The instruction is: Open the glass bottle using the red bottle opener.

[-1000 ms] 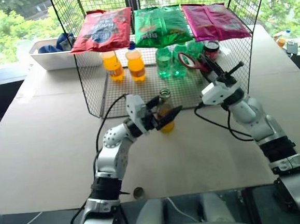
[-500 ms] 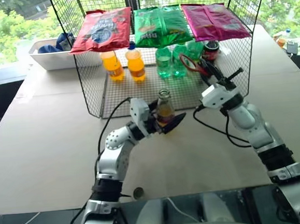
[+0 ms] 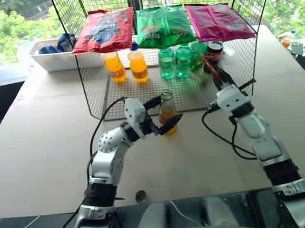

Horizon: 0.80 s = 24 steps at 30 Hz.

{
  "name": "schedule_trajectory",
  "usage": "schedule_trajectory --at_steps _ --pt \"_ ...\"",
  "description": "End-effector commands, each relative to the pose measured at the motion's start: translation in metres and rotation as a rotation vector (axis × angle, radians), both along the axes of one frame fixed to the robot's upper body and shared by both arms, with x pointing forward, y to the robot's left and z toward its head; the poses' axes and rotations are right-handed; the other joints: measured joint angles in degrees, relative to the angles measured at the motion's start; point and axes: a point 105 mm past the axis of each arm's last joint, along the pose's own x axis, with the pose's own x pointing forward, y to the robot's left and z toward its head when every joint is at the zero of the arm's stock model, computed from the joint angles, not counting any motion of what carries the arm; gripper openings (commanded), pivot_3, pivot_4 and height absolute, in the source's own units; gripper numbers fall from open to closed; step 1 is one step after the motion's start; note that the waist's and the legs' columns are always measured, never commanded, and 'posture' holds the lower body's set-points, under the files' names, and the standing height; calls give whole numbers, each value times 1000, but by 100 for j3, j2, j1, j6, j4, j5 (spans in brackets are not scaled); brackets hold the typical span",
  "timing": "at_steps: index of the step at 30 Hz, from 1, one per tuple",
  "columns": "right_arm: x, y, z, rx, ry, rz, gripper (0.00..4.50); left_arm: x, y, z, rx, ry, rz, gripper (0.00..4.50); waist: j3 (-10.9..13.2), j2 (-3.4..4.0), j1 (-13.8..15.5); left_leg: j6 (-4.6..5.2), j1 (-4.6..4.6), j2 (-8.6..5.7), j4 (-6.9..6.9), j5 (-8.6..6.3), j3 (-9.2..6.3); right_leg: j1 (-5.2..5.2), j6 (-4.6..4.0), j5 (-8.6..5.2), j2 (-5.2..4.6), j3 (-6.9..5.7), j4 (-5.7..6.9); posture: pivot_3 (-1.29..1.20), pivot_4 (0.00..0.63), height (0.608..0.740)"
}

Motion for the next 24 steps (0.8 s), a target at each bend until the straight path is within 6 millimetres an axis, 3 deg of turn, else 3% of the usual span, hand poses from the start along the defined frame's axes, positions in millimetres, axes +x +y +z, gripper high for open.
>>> schedule_trajectory --at_steps 1,7,14,17,21,24 --pt "-7 -9 16 47 -45 -19 0 -8 0 13 -3 -54 -18 4467 0 0 -3 0 0 1 0 0 -1 0 0 0 0 0 0 0 150 740" --pt "-13 -23 3 157 54 -31 0 -13 21 12 29 -54 37 4467 0 1 -5 0 1 4 -5 0 1 -1 0 0 1 1 -1 0 150 740" --pt "-38 -34 -33 275 319 36 0 -12 58 22 3 -37 158 4467 2 4 18 0 1 4 -7 0 -2 -1 0 0 0 0 -3 0 150 740" --pt "-55 -23 -55 280 515 132 0 -14 67 24 -19 -12 186 4467 3 5 16 0 1 5 -11 0 -2 0 0 0 -1 1 -6 0 150 740" --pt "-80 -8 -84 326 767 261 0 -23 74 12 23 39 192 4467 4 7 10 1 4 6 -13 -1 -1 1 0 0 -3 2 -10 0 150 740" --pt "-94 -2 -92 353 872 305 0 -21 87 7 20 81 233 4467 5 9 19 1 5 10 -19 -2 -3 0 0 0 -2 -1 -10 0 150 740"
